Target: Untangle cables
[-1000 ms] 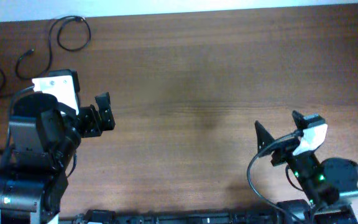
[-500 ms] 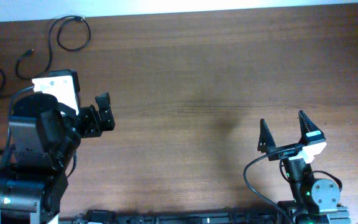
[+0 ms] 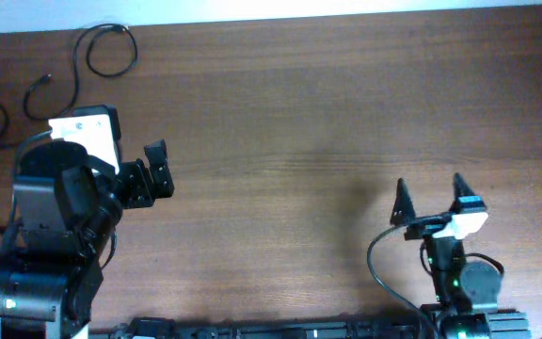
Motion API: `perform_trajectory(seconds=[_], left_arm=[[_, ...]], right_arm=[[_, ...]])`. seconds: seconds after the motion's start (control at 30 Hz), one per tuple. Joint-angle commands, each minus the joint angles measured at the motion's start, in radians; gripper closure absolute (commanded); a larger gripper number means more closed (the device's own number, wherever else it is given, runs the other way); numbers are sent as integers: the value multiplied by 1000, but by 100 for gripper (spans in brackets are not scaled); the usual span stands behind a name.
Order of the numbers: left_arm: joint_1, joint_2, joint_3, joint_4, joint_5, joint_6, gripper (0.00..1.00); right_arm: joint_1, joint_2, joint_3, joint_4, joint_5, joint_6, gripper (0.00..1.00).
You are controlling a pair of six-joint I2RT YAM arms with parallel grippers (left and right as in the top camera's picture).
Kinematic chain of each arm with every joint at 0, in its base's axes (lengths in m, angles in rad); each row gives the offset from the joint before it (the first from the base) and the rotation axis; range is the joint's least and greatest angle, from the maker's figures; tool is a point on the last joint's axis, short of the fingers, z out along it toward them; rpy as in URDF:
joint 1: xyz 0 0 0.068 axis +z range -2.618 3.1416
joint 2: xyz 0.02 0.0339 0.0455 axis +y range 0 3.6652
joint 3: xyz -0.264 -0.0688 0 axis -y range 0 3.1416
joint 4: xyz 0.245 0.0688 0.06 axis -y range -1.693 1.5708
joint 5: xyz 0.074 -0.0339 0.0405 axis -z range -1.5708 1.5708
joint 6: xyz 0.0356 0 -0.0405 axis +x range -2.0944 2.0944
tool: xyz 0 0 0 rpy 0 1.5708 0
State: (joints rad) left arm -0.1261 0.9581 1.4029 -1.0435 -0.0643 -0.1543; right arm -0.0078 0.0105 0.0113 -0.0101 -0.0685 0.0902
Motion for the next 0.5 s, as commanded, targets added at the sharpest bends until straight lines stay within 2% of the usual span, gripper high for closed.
perform_trajectory(seconds=[0.0, 0.17, 0.27, 0.47], left_arm=[[0, -4, 4, 1, -11, -10, 1], [0, -4, 4, 1, -11, -10, 1], [0, -4, 4, 1, -11, -10, 1], [0, -4, 4, 1, -11, -10, 1]], right_arm=[[-6, -7, -6, -65, -9, -5, 2], [-6, -7, -6, -68, 8, -11, 2], [-6, -7, -6, -70, 18, -119, 2], [-6, -7, -6, -71, 22, -108, 2]])
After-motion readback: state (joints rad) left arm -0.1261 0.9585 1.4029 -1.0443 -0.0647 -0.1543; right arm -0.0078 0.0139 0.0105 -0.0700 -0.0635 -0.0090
